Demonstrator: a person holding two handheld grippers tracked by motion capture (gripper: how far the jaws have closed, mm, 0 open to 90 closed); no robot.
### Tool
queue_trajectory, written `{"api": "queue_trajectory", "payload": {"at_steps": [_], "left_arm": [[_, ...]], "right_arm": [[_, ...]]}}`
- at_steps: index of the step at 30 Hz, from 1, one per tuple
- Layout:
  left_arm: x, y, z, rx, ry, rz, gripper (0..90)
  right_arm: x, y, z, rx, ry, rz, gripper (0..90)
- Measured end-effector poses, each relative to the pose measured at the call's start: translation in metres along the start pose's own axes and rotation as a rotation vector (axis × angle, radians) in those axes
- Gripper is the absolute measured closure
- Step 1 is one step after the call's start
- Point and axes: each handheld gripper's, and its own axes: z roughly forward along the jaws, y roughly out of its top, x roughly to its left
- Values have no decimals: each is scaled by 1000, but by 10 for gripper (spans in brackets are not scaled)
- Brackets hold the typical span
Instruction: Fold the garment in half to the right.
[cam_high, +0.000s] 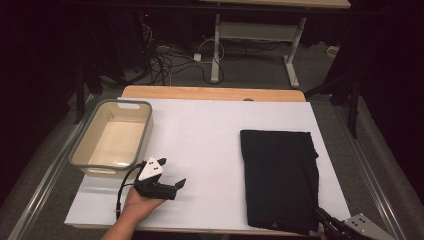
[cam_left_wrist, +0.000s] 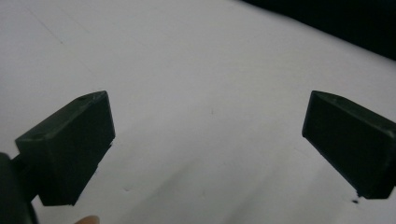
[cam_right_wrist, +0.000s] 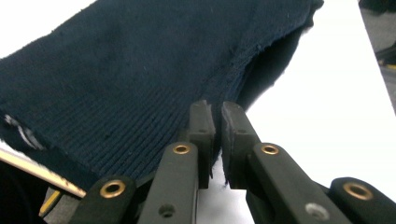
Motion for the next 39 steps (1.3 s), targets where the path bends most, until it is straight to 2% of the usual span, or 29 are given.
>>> {"api": "queue_trajectory", "payload": {"at_steps": [2,6,9,12,16,21,27,30,34,39], "left_arm": [[1,0,1,10,6,-1,16],[4,-1,-1,7,24,-8,6],[7,-3,-1,9,30,-19,6],[9,-3,-1,9,25,-31,6],[10,-5,-2,-17,3,-61,5],[9,-5,-2,-17,-21,-37,5],[9,-6,-3,-26,-35,-26,5],[8,-6,-3,-24,-31,-19,5],[8,-7,-3,-29,-21,-22,5],[7,-7,-3,-30,-13,-23,5]], "right_arm": [[-1,0,2,1,7,5,805],[-2,5,2,-24,33,12,641],[-1,10,5,-43,30,12,543],[0,16,10,-53,23,4,453],[-4,25,22,-62,22,4,364],[-16,33,40,-34,14,5,264],[-14,30,42,-69,21,-8,163],[-14,29,43,-66,33,-14,146],[-12,28,46,-56,40,-27,75],[-11,27,49,-54,31,-34,2]]}}
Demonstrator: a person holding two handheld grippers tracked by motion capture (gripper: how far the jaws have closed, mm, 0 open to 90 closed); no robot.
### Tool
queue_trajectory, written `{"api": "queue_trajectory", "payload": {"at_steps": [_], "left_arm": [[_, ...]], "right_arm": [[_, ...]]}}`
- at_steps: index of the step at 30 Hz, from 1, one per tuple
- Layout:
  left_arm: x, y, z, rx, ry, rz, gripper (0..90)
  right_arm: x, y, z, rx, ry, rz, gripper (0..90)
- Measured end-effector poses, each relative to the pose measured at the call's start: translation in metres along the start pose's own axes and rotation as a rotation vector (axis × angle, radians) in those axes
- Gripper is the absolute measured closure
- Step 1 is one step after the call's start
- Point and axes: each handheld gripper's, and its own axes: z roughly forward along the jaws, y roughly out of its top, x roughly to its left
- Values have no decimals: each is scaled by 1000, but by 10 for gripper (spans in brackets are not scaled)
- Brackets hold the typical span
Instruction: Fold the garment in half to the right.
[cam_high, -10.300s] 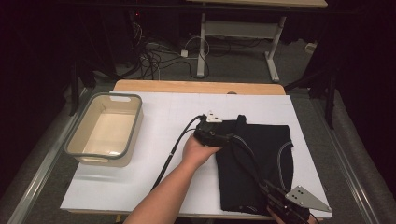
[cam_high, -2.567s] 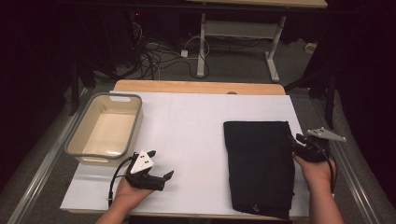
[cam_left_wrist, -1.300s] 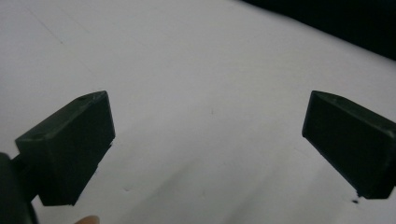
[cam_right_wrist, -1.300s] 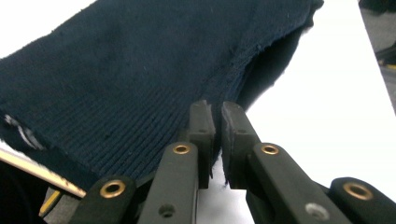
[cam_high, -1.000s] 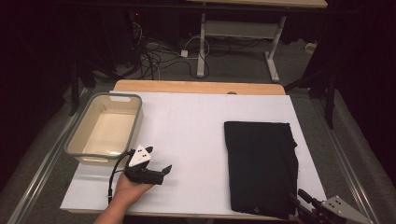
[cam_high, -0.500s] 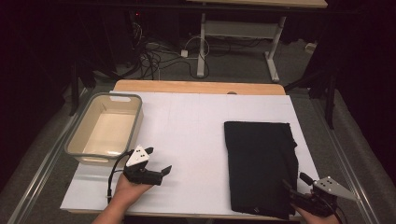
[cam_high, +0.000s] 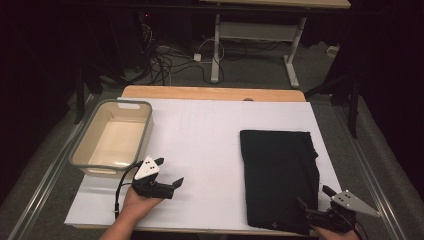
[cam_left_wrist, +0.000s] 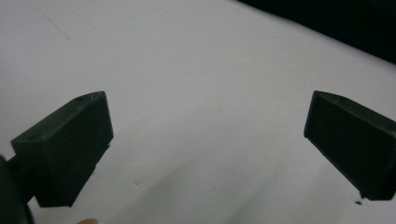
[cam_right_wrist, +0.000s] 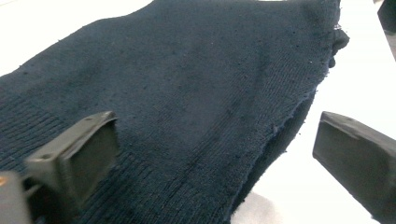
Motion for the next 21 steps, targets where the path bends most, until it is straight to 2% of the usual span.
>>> {"api": "queue_trajectory", "payload": {"at_steps": [8,13,21], "left_arm": [[0,0,0,-1,-4,4,5],[-1,0,0,-1,0,6,5],[-1,0,0,4,-3,8,5]], "right_arm": [[5,1,-1,-11,-10,-12,2],[10,6,-1,-20,2,-23,2],[30,17,-1,-42,43,-60,2]]}}
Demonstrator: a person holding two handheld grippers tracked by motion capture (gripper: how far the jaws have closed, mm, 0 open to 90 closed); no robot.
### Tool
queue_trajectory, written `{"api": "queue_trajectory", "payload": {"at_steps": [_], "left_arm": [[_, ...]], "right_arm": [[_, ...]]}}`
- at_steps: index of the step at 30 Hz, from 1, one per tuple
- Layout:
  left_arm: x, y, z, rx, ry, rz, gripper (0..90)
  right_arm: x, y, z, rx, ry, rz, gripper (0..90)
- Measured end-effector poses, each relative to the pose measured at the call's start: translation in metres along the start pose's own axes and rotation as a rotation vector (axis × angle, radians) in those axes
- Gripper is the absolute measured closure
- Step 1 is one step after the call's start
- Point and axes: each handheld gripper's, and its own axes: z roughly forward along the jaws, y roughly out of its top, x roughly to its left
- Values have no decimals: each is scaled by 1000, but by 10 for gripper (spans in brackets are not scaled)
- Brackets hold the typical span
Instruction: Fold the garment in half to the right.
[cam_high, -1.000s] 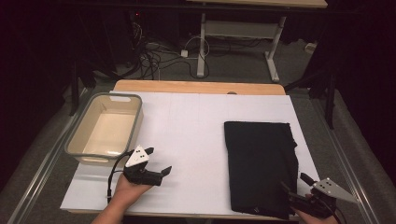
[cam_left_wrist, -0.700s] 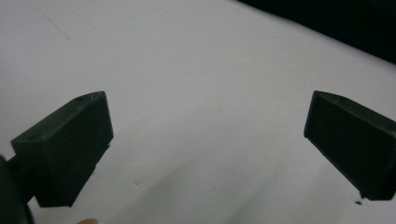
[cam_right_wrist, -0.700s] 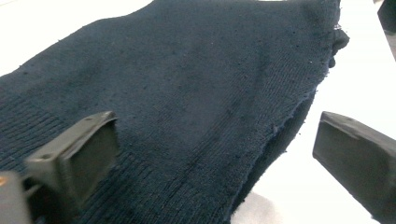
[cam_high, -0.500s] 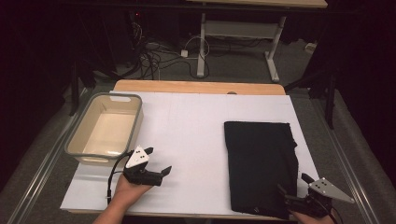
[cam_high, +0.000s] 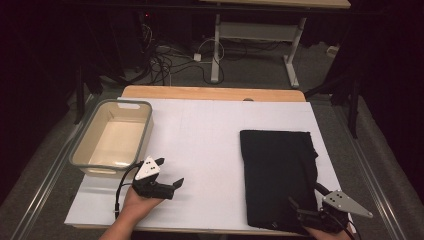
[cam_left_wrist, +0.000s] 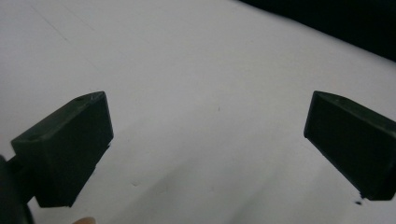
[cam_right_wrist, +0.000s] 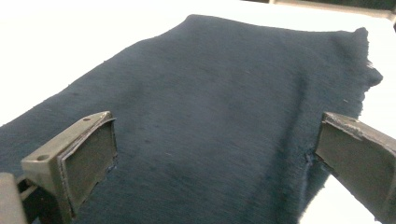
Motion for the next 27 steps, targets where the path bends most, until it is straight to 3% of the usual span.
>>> {"api": "queue_trajectory", "payload": {"at_steps": [4,13,23,27], "left_arm": [[0,0,0,0,-1,1,5],[-1,0,0,0,-2,6,5],[0,0,0,2,-6,7,5],[0,0,0,3,-6,7,5]], "right_arm": [[13,4,3,-2,39,-6,3],[48,4,12,50,117,-51,22],[84,5,15,79,193,-78,221],[98,5,18,106,192,-118,291]]}}
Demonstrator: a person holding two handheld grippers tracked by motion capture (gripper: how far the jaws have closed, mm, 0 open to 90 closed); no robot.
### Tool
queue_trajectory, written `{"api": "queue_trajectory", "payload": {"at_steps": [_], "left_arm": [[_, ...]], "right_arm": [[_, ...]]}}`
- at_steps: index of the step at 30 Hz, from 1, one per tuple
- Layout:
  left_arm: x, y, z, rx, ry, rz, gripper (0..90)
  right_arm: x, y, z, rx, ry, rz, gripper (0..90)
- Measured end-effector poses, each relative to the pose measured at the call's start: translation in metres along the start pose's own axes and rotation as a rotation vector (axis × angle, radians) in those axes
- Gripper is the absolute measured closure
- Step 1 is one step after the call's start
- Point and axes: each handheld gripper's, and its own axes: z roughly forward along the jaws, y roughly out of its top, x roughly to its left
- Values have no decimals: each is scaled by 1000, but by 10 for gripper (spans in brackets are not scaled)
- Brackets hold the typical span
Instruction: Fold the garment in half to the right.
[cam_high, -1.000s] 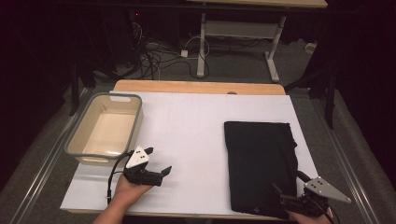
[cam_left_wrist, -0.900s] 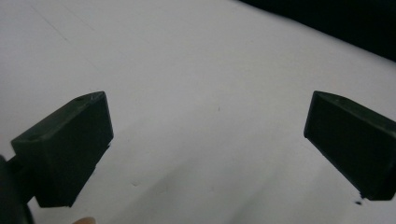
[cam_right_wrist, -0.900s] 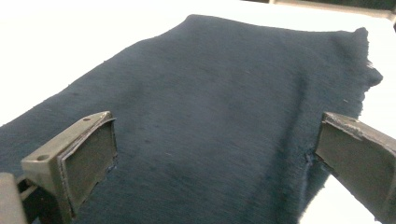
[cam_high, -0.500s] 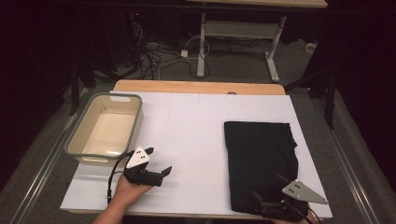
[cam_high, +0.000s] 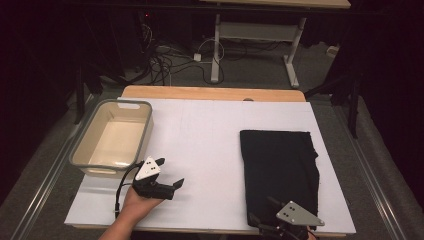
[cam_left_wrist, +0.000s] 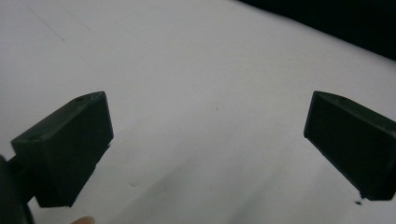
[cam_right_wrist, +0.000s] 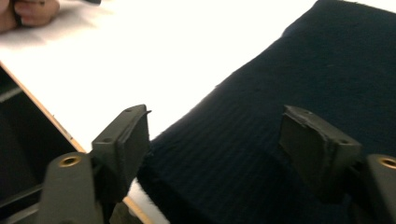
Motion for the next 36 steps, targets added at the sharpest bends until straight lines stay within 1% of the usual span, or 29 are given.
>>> {"api": "queue_trajectory", "payload": {"at_steps": [3,6,8,13,16,19,21,25,27,30,31,33,36], "left_arm": [[0,0,0,1,0,0,6],[0,0,0,2,1,1,6],[0,0,0,2,1,1,6],[0,0,0,3,2,3,6],[0,0,0,4,3,2,6],[0,0,0,4,4,2,6],[0,0,1,4,4,1,6],[0,0,1,4,5,1,6],[0,0,1,4,7,1,6],[-1,0,1,5,7,1,6],[-1,0,1,5,8,2,6],[-1,0,1,4,8,2,7],[0,0,1,5,7,1,7]], "right_arm": [[6,-1,5,31,22,-5,325],[10,-3,10,60,18,-4,331],[12,-5,13,84,4,-15,331],[16,-8,20,110,-24,-36,329],[21,-8,24,126,-60,-63,332],[25,-8,27,141,-101,-102,348],[26,-7,28,145,-107,-96,364],[24,-6,29,141,-123,-99,451],[23,-6,29,141,-133,-104,515],[22,-6,29,141,-162,-126,621],[22,-6,29,142,-167,-131,637],[21,-5,29,144,-167,-144,672],[18,-5,28,135,-150,-135,704]]}}
